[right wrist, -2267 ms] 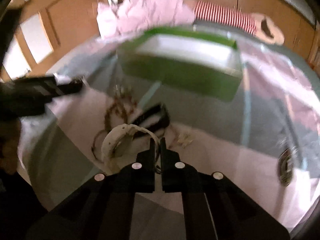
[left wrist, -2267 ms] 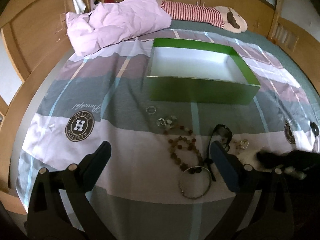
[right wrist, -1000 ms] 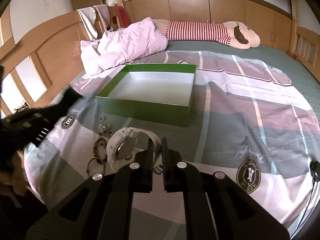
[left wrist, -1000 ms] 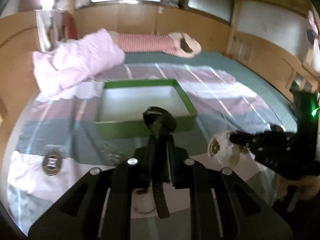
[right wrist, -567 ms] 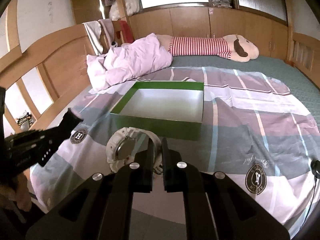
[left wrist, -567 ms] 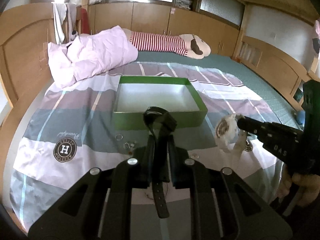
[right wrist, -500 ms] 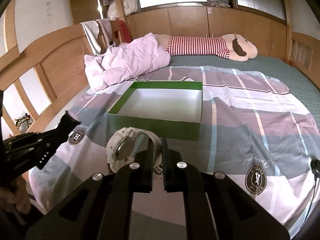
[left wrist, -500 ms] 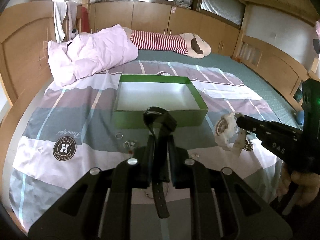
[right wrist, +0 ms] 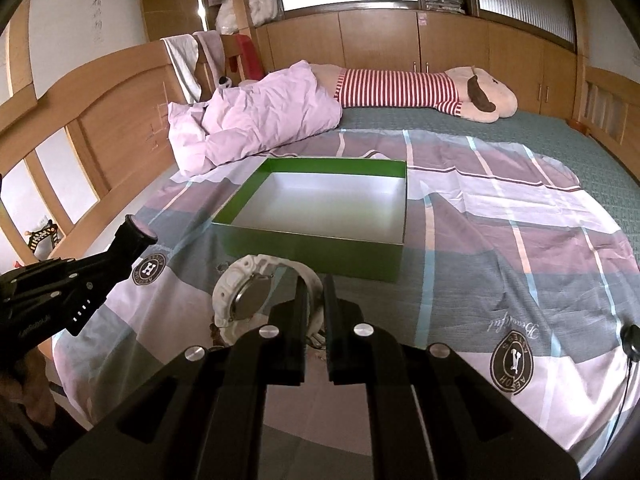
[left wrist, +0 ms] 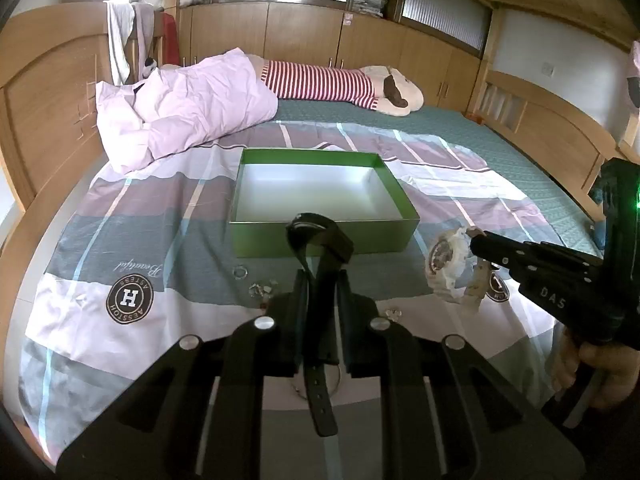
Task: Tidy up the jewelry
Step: 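Lift the black-strap watch with the left tool while the right tool lifts the white watch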
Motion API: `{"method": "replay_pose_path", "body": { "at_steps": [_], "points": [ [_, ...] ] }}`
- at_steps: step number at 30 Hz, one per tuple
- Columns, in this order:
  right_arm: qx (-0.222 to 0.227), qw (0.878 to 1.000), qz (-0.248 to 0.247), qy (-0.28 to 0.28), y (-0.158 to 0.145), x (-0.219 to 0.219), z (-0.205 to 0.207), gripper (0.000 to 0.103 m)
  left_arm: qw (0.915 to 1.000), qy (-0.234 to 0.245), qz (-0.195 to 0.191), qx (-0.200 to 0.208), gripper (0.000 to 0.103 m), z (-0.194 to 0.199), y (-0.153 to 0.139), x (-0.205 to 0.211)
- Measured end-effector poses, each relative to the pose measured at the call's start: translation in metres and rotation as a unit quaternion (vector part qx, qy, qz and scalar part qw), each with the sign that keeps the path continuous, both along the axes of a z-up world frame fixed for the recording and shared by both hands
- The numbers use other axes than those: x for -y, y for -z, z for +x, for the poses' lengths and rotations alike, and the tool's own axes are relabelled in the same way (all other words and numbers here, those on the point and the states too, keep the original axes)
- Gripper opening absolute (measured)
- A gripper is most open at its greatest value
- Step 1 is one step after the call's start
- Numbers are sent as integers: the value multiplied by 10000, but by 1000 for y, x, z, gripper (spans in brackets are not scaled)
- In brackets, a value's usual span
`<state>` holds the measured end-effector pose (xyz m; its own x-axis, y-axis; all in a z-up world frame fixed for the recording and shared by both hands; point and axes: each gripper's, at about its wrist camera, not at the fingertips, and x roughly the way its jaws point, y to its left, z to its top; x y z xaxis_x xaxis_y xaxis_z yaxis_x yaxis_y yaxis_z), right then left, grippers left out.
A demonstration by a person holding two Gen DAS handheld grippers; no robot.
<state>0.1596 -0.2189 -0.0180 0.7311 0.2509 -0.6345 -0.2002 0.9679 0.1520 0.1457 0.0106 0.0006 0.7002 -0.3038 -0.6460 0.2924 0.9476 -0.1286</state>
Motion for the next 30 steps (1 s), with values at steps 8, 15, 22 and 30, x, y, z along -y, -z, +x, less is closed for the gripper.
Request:
{"method": "replay_pose_path", "body": {
  "at_steps": [8,15,22,30],
  "points": [
    [-3,10000,10,33,1,6,0,8,10000,5,14,-12,16,3,1,0],
    [1,10000,9,29,1,7,0,8,10000,13,27,-19,16,4,2,0],
    [-4,10000,12,33,1,7,-1,8,10000,9,62,-39,17,6,4,0],
    [2,10000,11,44,0,7,0,8,10000,-6,63,-56,17,9,8,0]
  ]
}}
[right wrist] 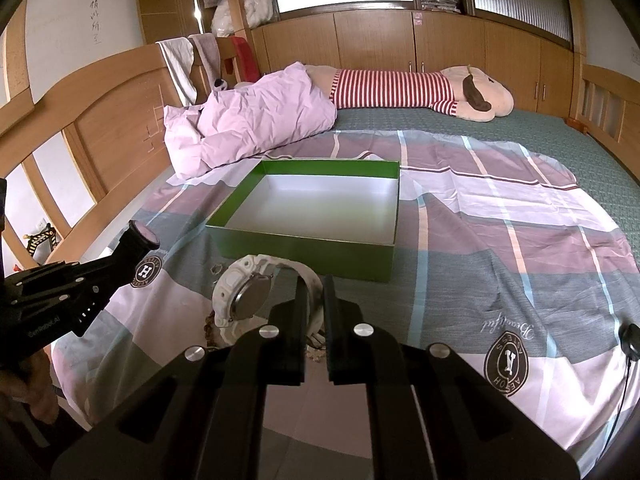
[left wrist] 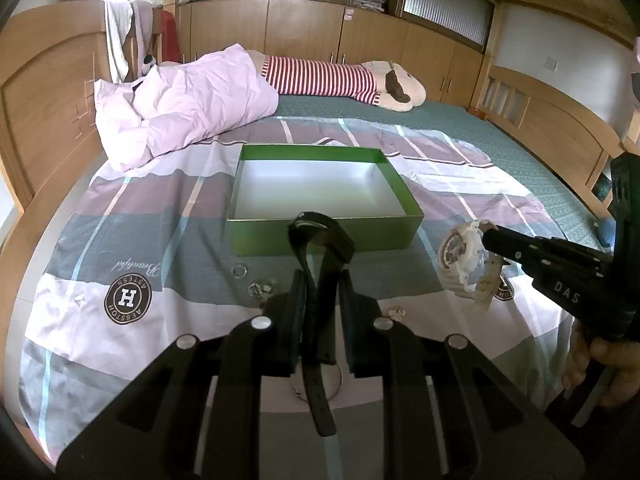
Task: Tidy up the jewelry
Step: 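Lift the black-strap watch with the left tool while the right tool lifts the white watch, then lower both watches into the green box and open both tools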
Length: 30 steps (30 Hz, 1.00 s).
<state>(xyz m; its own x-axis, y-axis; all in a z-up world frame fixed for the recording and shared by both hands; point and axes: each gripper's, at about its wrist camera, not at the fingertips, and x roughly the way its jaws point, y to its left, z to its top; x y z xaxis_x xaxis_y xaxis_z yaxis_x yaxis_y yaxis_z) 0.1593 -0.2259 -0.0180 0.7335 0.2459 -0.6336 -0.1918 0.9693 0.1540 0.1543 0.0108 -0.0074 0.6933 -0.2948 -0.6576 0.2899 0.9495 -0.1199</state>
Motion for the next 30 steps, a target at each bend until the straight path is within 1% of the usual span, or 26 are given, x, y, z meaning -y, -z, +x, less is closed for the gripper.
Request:
{"method": "replay_pose_path", "body": {
  "at_steps": [7,12,18,21,23,25,30],
  "points": [
    [8,10000,6,1,0,0,0,8,10000,-6,2,-24,18,1,1,0],
    [55,10000,13,29,-6,1,3,8,10000,-37,-40,-39,18,8,2,1],
    [212,9997,-13,157,-14,2,23,8,9998,-140,-125,25,18,28,-2,4],
    [299,9993,-26,213,-19,2,41,8,9997,-177,-139,88,18,45,-6,8],
    [351,9991,10,248,-20,3,59,8,9996,-193,-91,205,18,62,-10,15],
    [347,9989,136,299,-18,4,77,8,9994,-194,-52,283,20,77,-13,21],
    [317,9977,280,534,-8,11,126,8,9987,-377,-37,340,20,134,-5,28]
  ]
}}
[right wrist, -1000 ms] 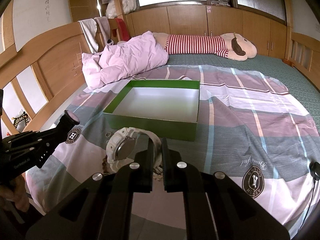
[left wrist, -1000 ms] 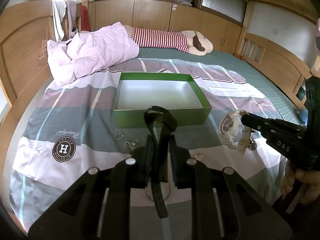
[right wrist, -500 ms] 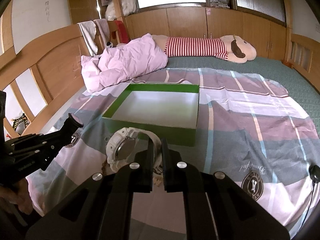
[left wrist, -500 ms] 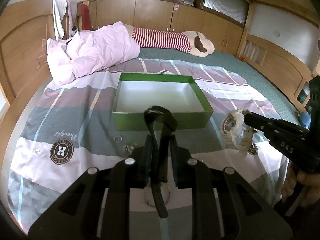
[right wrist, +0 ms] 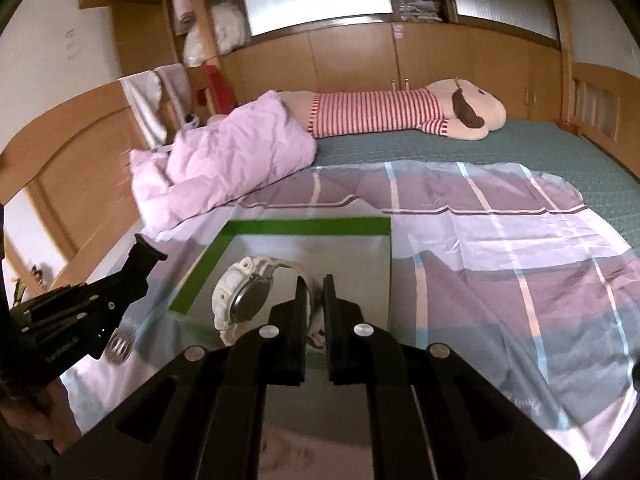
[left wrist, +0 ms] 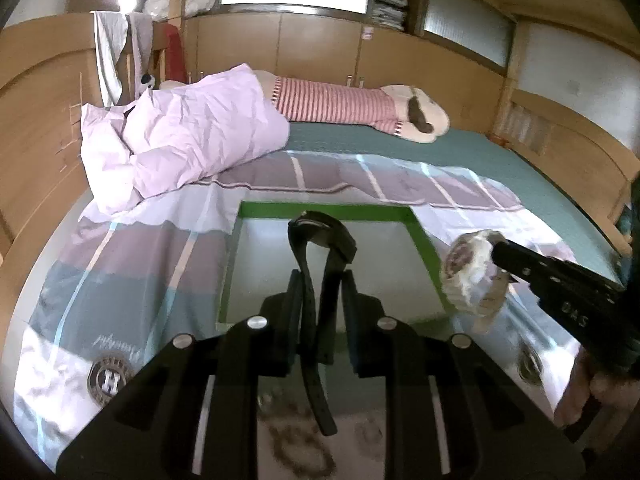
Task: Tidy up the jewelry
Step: 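Lower both watches into the green box and open both tools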
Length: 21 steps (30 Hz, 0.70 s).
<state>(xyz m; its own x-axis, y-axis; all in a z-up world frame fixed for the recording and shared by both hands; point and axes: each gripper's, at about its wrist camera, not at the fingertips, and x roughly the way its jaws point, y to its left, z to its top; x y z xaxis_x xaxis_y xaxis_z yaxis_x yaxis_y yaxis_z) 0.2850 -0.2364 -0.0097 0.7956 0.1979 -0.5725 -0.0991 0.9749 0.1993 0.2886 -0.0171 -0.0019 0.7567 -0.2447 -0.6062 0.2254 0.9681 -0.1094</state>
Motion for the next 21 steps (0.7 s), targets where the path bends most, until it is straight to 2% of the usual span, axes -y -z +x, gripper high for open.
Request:
{"method": "replay_pose_path", "body": {
  "at_steps": [4,9,11,16,18,19,20,21],
  "points": [
    [-177,9998,80,97,20,2,44,8,9997,-220,72,-33,25,50,17,3],
    [-391,9992,-80,50,51,-10,82,8,9983,-413,-105,-395,26,99,50,3],
    [-502,9984,-237,-34,65,-16,94,8,9979,-388,-35,-509,26,106,63,6],
    [-648,9977,-203,-64,76,-18,110,10,9961,-272,376,-756,27,114,94,14],
    [-648,9976,-219,-100,76,-19,112,27,9959,-262,438,-744,41,112,97,13],
    [-601,9979,-254,-33,73,-17,109,56,9963,-289,446,-672,68,110,94,11],
    [-478,9984,-281,71,68,-14,105,71,9970,-369,447,-509,83,106,88,9],
    [-359,9987,-324,154,62,-12,101,72,9975,-438,435,-338,84,102,80,7]
  ]
}}
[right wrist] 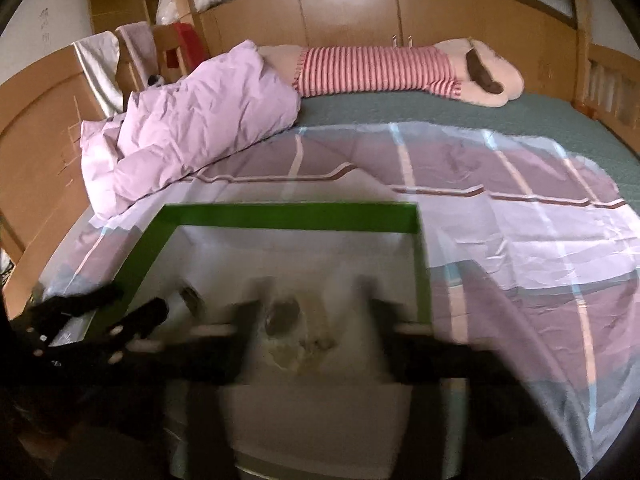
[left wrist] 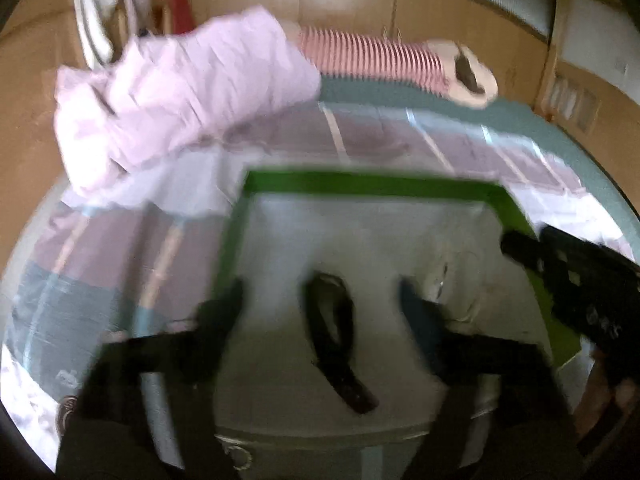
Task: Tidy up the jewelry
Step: 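Lower both watches into the green box and open both tools, then withdraw both tools from the green box back over the jewelry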
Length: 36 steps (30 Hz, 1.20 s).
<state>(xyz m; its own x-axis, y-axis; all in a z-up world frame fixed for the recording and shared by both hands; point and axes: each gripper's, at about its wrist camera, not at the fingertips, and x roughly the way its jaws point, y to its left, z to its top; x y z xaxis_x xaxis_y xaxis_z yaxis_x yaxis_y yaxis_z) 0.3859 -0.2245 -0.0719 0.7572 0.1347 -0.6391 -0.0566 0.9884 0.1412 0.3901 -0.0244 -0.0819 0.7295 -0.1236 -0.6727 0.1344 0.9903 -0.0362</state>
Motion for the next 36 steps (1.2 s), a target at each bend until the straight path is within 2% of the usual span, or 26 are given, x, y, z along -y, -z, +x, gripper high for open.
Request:
{"method": "replay_pose_path", "body": {
  "at_steps": [2,4,6,8,11,13,15,17,19,21,23,27,31,36],
  "points": [
    [262,9993,-186,166,-24,9,-9,72,9997,25,-61,233,84,-7,-21,-3],
    [729,9964,-128,409,-59,25,-30,72,9974,54,-94,713,84,-25,-64,-10],
    [1311,9893,124,633,-99,44,-64,77,9910,23,-179,1330,87,-52,-112,-21],
    [1771,9793,334,924,-126,59,-97,89,9796,-38,-354,1976,97,-90,-161,-37],
    [2178,9695,595,950,-158,69,-152,92,9646,-65,-636,2558,99,-147,-204,-55],
    [2254,9688,478,911,-164,64,-184,94,9620,-47,-704,2638,99,-178,-213,-63],
    [2156,9727,371,770,-159,56,-210,94,9651,-6,-666,2532,99,-203,-208,-66],
    [1865,9812,114,478,-148,40,-230,94,9688,19,-582,2410,99,-227,-191,-70],
    [1659,9858,-90,234,-137,24,-248,94,9725,-243,-410,2280,99,-255,-158,-79],
    [1521,9880,-259,30,-124,11,-264,94,9813,-432,-233,1863,99,-266,-138,-83],
    [1285,9907,-418,-175,-106,-2,-280,94,9886,-320,-209,1454,99,-274,-123,-82],
    [888,9938,-383,-550,-80,-21,-299,94,9934,-231,174,1114,99,-292,-101,-71],
    [971,9912,-573,-693,-79,-34,-302,94,9970,-51,210,742,99,-288,-85,-64],
    [948,9927,-433,-610,-77,-29,-293,94,9970,58,331,692,99,-289,-80,-57]
  ]
}}
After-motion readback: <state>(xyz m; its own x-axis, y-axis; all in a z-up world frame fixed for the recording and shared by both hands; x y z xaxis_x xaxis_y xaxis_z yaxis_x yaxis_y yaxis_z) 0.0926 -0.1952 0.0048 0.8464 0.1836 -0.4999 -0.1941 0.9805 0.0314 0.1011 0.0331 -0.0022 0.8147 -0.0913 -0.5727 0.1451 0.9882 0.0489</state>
